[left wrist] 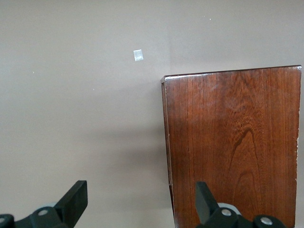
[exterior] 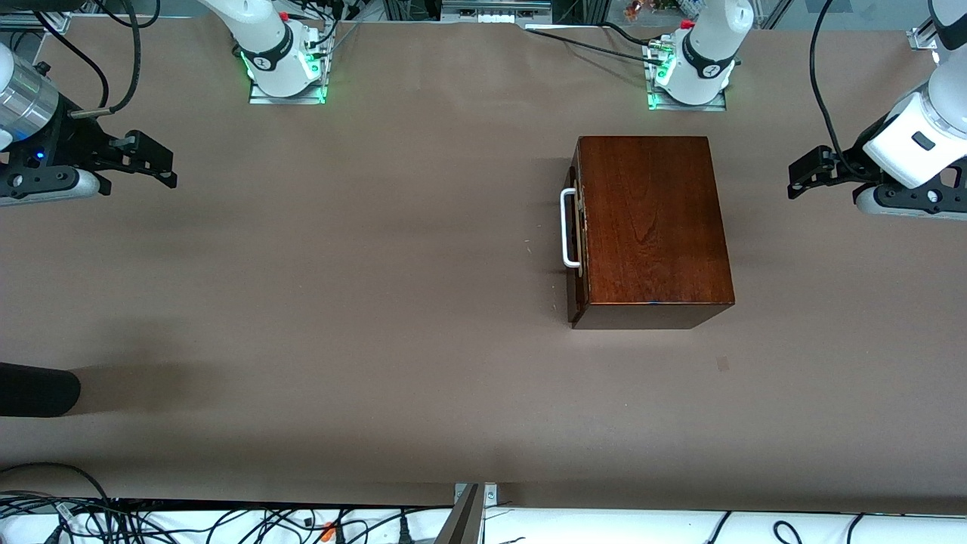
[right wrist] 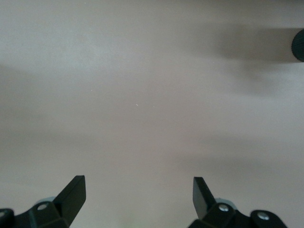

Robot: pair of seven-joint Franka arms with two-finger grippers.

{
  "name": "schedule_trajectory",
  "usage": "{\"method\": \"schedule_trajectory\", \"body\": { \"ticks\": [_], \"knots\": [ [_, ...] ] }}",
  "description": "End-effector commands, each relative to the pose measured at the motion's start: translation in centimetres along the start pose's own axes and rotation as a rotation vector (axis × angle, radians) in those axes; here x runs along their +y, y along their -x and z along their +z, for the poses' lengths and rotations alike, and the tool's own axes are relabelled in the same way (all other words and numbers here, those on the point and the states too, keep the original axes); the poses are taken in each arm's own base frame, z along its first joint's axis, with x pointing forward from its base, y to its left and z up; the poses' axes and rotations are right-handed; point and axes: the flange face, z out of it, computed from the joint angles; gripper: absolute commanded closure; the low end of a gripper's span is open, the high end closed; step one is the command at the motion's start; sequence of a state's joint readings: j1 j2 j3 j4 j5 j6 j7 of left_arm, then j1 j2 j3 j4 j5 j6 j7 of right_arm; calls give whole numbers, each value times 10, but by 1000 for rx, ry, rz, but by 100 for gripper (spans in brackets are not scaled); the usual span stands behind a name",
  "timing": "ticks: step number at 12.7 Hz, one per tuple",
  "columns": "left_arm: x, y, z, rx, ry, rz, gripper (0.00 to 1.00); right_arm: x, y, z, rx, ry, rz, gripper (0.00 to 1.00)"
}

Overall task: Open drawer, take yellow block, close drawer
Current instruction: 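Reach the left gripper toward the white drawer handle of the box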

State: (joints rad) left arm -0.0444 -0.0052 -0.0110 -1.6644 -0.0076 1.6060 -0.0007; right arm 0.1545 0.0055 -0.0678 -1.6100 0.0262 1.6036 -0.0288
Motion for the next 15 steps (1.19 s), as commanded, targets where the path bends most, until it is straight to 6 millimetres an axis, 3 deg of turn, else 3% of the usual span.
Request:
{"method": "schedule_trajectory", "body": {
  "ticks": [1, 12, 15],
  "knots": [
    [-1, -2, -6, -8, 19, -13, 0, -1, 2, -4, -4, 7, 12, 0],
    [4, 0, -5, -33, 21, -7, 0, -1, 2, -4, -2, 7, 12, 0],
    [3, -1, 9, -96, 10, -1, 0, -1, 2, -4, -2, 7, 12, 0]
  ]
}}
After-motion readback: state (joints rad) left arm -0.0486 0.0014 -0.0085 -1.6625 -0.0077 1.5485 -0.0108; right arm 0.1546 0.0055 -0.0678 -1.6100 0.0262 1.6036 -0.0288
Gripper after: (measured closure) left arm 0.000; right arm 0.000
